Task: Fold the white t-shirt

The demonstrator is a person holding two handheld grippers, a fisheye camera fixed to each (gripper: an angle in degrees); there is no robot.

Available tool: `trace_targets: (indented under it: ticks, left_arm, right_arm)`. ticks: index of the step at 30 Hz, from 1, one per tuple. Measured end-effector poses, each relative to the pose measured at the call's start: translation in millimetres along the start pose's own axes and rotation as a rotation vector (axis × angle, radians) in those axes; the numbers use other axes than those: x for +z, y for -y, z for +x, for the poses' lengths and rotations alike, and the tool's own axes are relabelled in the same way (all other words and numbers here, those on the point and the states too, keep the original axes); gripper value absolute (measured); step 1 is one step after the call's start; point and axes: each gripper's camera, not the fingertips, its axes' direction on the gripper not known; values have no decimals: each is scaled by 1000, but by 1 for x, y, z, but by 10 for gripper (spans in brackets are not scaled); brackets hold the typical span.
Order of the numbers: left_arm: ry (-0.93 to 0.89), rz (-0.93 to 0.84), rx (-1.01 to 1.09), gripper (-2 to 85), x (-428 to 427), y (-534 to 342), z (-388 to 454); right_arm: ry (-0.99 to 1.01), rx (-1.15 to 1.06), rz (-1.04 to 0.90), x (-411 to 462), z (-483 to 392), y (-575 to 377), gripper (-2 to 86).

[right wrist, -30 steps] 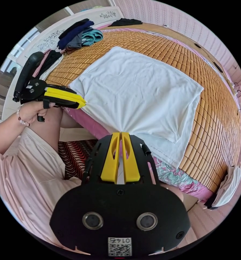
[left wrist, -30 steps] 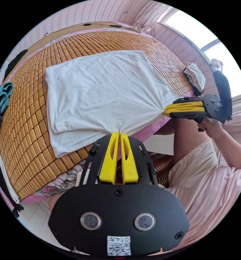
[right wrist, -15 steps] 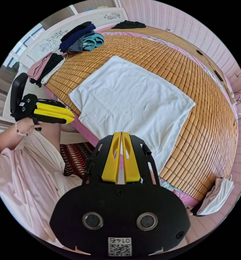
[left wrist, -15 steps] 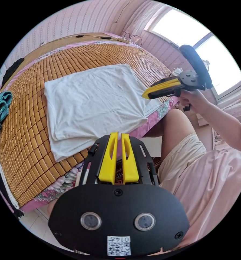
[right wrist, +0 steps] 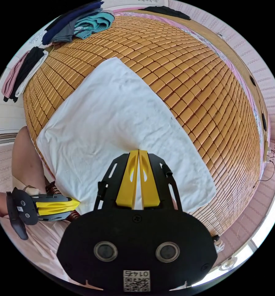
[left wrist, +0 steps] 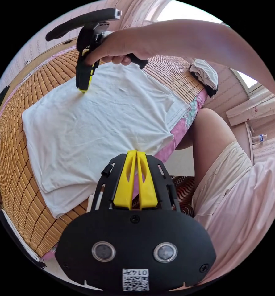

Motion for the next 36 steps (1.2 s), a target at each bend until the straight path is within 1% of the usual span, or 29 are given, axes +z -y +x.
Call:
trace_targets:
  ticks: [1,5,7,8,10,13,15,16,18,20,22,23,24,27,28,31,33,36]
  left_arm:
    - [-2,-3,3,-10,1,0,0]
    - [-15,8,12,-10,11,-5,2]
    - [-28,22,2,-10,15,-8,1]
    - [-34,27,-2,-10,17,-9,0]
    - [-34,30,-3,-10,21,-10,1]
    - [-9,27,13,-10,26,-12,7]
    - [10,35,24,-9,30,-15,11]
    - [12,36,25,-9,31,-15,11]
    - [8,30,33,-7,33,-17,13]
    - [-6,38,74,-3,32,-21,18]
    - [-41,56,140,9,30,-27,27]
    - [-52,67,177,22,28,-30,33]
    - [-58,78,208,39,27,-32,40]
    - [-73,106,251,67,28,-25,54]
    - [-75,114,258,73,29,-22,57]
    - [-51,140,294,98,36,-1,71]
    - [-17,153,316,124,43,19,82]
    - [-5,139,355,144,58,45,94]
  right_arm:
    - [1,-20,-19,-4,5,4,-4]
    - [-25,29,46,-15,32,21,-4]
    - [-16,51,-21,2,49,32,-4]
    - [-12,58,-15,0,52,33,-4]
    - [9,24,-97,-3,62,41,-4]
    - [-15,56,-45,-12,77,45,-4]
    - [-17,73,-68,-3,86,45,-4]
    - [-17,90,-43,-6,92,41,-4]
    - [24,105,-29,-10,102,28,-3]
    - [49,158,76,-25,114,-2,-3]
    - [139,242,238,-46,130,-71,1]
    - [147,261,265,-49,133,-92,2]
    - [138,314,298,-50,138,-136,6]
    - [128,500,279,-30,148,-248,32]
    - [158,576,243,-15,151,-288,51]
    - [270,706,179,20,150,-366,102]
    - [309,748,165,35,149,-395,111]
    - [365,768,195,48,154,-424,95]
